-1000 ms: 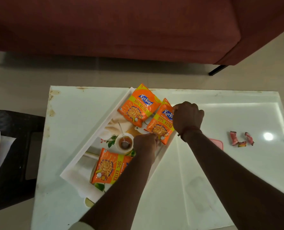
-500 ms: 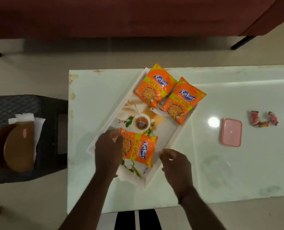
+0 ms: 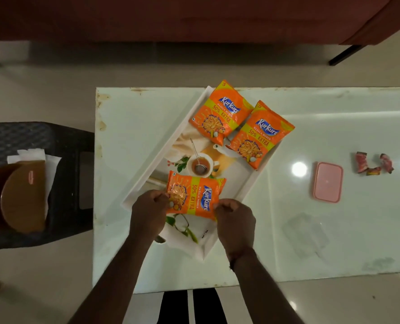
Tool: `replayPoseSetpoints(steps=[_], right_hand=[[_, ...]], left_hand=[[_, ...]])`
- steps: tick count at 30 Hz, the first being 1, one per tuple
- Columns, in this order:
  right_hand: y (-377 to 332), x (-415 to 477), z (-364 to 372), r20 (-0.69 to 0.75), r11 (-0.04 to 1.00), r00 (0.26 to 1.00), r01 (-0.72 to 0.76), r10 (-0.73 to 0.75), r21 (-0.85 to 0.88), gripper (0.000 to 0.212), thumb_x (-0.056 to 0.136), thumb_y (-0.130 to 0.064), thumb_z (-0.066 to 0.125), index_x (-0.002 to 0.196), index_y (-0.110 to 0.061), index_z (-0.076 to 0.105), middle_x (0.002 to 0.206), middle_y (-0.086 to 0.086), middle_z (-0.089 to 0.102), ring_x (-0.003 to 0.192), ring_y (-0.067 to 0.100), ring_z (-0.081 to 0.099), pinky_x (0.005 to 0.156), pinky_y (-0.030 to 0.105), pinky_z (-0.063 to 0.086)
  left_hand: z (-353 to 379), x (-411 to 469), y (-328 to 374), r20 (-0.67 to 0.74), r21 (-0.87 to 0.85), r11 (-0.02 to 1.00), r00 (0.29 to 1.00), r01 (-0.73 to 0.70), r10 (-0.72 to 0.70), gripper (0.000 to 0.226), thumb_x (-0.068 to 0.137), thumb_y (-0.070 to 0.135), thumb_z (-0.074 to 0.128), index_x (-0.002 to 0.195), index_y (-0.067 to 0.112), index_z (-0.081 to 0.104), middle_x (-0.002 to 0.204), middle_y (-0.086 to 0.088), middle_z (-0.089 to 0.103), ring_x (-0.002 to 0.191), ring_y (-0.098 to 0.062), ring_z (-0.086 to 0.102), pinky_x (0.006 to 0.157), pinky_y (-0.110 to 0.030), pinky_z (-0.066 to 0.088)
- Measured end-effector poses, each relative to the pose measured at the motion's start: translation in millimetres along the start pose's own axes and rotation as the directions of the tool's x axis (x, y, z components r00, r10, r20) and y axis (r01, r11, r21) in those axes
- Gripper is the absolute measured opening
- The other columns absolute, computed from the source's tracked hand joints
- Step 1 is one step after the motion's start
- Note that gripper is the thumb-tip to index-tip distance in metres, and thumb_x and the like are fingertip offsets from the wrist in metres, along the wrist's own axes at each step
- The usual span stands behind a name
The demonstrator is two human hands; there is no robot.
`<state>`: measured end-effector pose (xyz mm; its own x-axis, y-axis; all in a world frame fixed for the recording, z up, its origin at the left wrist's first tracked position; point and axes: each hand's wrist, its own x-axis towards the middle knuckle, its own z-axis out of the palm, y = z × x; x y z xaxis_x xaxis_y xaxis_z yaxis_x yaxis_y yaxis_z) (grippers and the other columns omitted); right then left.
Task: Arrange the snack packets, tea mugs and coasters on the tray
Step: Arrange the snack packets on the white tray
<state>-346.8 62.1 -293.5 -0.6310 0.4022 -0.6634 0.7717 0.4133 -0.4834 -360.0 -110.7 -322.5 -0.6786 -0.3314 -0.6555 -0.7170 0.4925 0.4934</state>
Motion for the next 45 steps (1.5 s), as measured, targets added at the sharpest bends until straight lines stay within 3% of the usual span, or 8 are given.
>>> replayPoseSetpoints(steps=[4, 8, 18, 22, 28, 35, 39, 45], right_hand=[[-60.6, 21.2, -42.1, -0.187, 0.916, 0.921, 0.28, -0.341, -0.288, 0.016, 0.092, -0.022, 0.056, 0.092, -0.023, 0.073, 0.103, 0.0, 0.071, 0.094, 0.024, 0.065, 0.072, 0.029, 0.044], [-106.8, 63.8, -63.8, -0.137, 0.782, 0.855, 0.379, -0.501, -0.496, 0.024, 0.096, -0.024, 0.05, 0.101, -0.021, 0.073, 0.109, 0.004, 0.07, 0.099, 0.028, 0.065, 0.077, 0.032, 0.047], [-121.0, 99.0, -64.6, -0.142, 0.721, 0.826, 0.375, -0.545, -0.582, 0.027, 0.099, -0.027, 0.05, 0.11, -0.019, 0.073, 0.114, 0.003, 0.07, 0.103, 0.025, 0.066, 0.083, 0.033, 0.05], [-112.9, 104.7, -57.1, -0.177, 0.746, 0.801, 0.419, -0.573, -0.517, 0.028, 0.098, -0.025, 0.048, 0.115, -0.022, 0.071, 0.12, 0.004, 0.067, 0.105, 0.026, 0.065, 0.08, 0.032, 0.048], [-74.2, 83.5, -45.3, -0.226, 0.695, 0.68, 0.565, -0.697, -0.445, 0.042, 0.092, -0.025, 0.06, 0.133, -0.021, 0.057, 0.134, 0.005, 0.054, 0.121, 0.028, 0.054, 0.091, 0.041, 0.049], [-25.8, 19.0, -10.7, -0.062, 0.581, 0.686, 0.56, -0.725, -0.591, 0.067, 0.095, -0.045, 0.054, 0.151, -0.015, 0.032, 0.16, 0.011, 0.029, 0.146, 0.032, 0.028, 0.109, 0.053, 0.033], [-20.8, -10.7, -6.6, 0.057, 0.493, 0.664, 0.608, -0.746, -0.623, 0.076, 0.092, -0.05, 0.047, 0.154, -0.012, 0.024, 0.163, 0.011, 0.019, 0.151, 0.032, 0.017, 0.117, 0.051, 0.025], [-23.5, -58.1, -19.7, 0.177, 0.411, 0.646, 0.649, -0.743, -0.64, 0.078, 0.096, -0.054, 0.045, 0.156, -0.017, 0.012, 0.166, 0.006, 0.008, 0.153, 0.025, 0.004, 0.12, 0.053, 0.021]], left_hand=[[26.8, -2.2, 27.9, 0.09, -0.208, 0.977, 0.996, 0.046, -0.027, 0.029, 0.088, 0.02, 0.056, 0.06, 0.013, 0.06, 0.05, 0.001, 0.056, 0.052, -0.019, 0.048, 0.053, -0.029, 0.034], [58.4, 5.3, 69.7, 0.085, -0.102, 0.99, 0.991, -0.092, 0.101, 0.039, 0.098, 0.021, 0.045, 0.059, 0.014, 0.047, 0.057, 0.004, 0.048, 0.055, -0.013, 0.044, 0.053, -0.03, 0.027], [79.6, 30.2, 89.8, -0.019, 0.149, 0.953, 0.962, -0.265, 0.271, 0.036, 0.1, 0.023, 0.039, 0.088, 0.003, 0.066, 0.097, -0.017, 0.07, 0.093, -0.033, 0.063, 0.065, -0.027, 0.028], [74.3, 24.8, 87.6, 0.018, 0.017, 0.972, 0.972, -0.235, 0.235, 0.031, 0.094, 0.021, 0.042, 0.094, 0.002, 0.067, 0.099, -0.018, 0.07, 0.093, -0.036, 0.065, 0.078, -0.038, 0.051], [52.0, -14.5, 48.5, -0.076, -0.021, 0.969, 0.967, -0.246, 0.244, 0.026, 0.096, 0.026, 0.05, 0.111, 0.01, 0.065, 0.106, -0.009, 0.068, 0.103, -0.028, 0.062, 0.086, -0.034, 0.048], [16.8, -55.1, -11.3, -0.204, 0.417, 0.808, 0.823, -0.417, 0.53, 0.061, 0.097, 0.039, 0.045, 0.15, 0.013, 0.03, 0.158, -0.008, 0.027, 0.147, -0.023, 0.023, 0.114, -0.037, 0.029], [-11.9, -68.6, -30.1, -0.167, 0.525, 0.764, 0.834, -0.377, 0.526, 0.072, 0.097, 0.049, 0.038, 0.154, 0.014, 0.013, 0.164, -0.008, 0.001, 0.151, -0.024, -0.003, 0.121, -0.043, 0.013], [-61.0, -107.8, -39.2, -0.114, 0.594, 0.704, 0.826, -0.389, 0.553, 0.077, 0.094, 0.054, 0.032, 0.155, 0.015, 0.009, 0.164, -0.008, -0.001, 0.151, -0.026, -0.002, 0.121, -0.046, 0.016]])
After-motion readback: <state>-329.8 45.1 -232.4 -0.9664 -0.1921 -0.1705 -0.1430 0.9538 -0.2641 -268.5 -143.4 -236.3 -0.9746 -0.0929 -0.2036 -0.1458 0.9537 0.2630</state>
